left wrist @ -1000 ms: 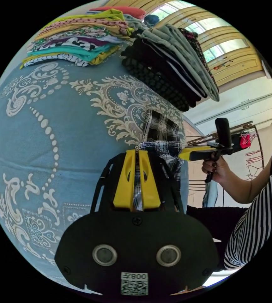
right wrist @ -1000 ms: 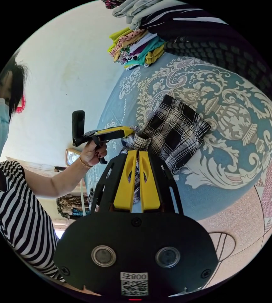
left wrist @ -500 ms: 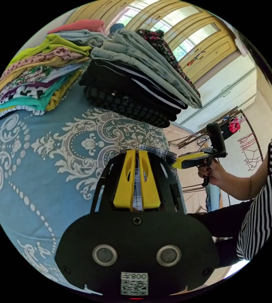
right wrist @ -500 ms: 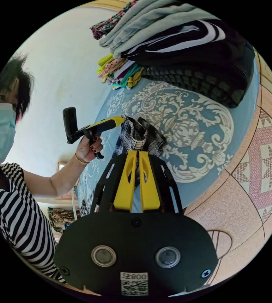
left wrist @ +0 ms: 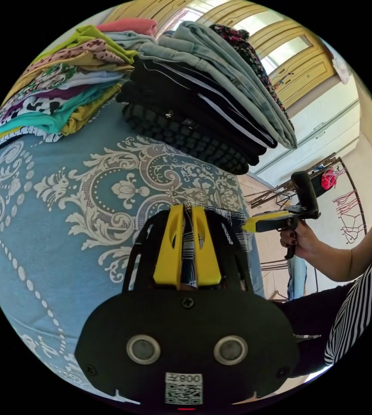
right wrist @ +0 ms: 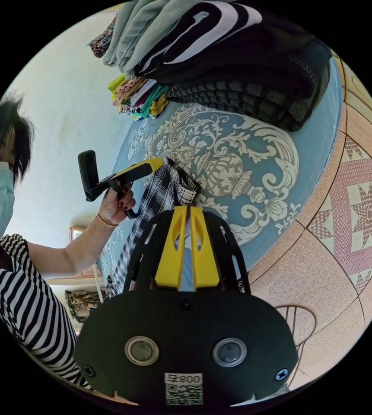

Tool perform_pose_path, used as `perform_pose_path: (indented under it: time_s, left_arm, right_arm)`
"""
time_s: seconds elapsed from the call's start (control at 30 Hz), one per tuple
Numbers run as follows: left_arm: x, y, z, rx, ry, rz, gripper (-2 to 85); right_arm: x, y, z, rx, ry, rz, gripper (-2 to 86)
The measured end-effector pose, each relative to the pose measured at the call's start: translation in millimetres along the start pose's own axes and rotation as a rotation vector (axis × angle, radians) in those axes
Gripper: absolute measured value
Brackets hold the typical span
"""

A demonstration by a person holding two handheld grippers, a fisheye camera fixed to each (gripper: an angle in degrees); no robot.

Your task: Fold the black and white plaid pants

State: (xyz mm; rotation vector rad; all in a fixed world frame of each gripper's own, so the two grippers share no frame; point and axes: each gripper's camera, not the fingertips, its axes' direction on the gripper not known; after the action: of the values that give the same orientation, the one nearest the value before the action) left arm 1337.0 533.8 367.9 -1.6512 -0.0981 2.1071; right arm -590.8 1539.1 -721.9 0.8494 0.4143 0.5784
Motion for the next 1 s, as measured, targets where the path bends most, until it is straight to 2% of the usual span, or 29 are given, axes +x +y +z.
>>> perform_pose_path:
  time_s: [0.3,0.4,0.5,0.63,0.7,0.8,1.0]
  left_arm:
    - [4,20,-24,0.123,0.021,-0.039,2.8]
    - [16,37,-35,0.148,0.037,-0.024,1.8]
    - [31,51,-31,0.094,0.043,0.022,0.8]
    - [37,58,-8,-0.019,-0.056,0.010,0.3]
    - [35,59,-6,-0.012,-0.042,-0.003,0.2]
    - [39,59,-14,0.017,-0.045,-0.013,0.2]
    - [45,66,-18,0.012,-0.034,-0.053,0.1]
  right_arm:
    - [-5,1,8,0.045,0.123,0.055,0.7]
    - [-8,0,17,0.041,0.083,0.029,0.3]
    - [-27,-1,29,0.041,0.057,-0.086,0.1]
    - [-35,-10,65,-0.034,0.112,-0.155,0.1]
    - [-25,-18,87,-0.071,0.170,-0.143,0.0]
    - [-15,-25,93,-0.035,0.094,-0.119,0.0]
    - [-7,-37,126,-0.054,0.119,-0.148,0.0]
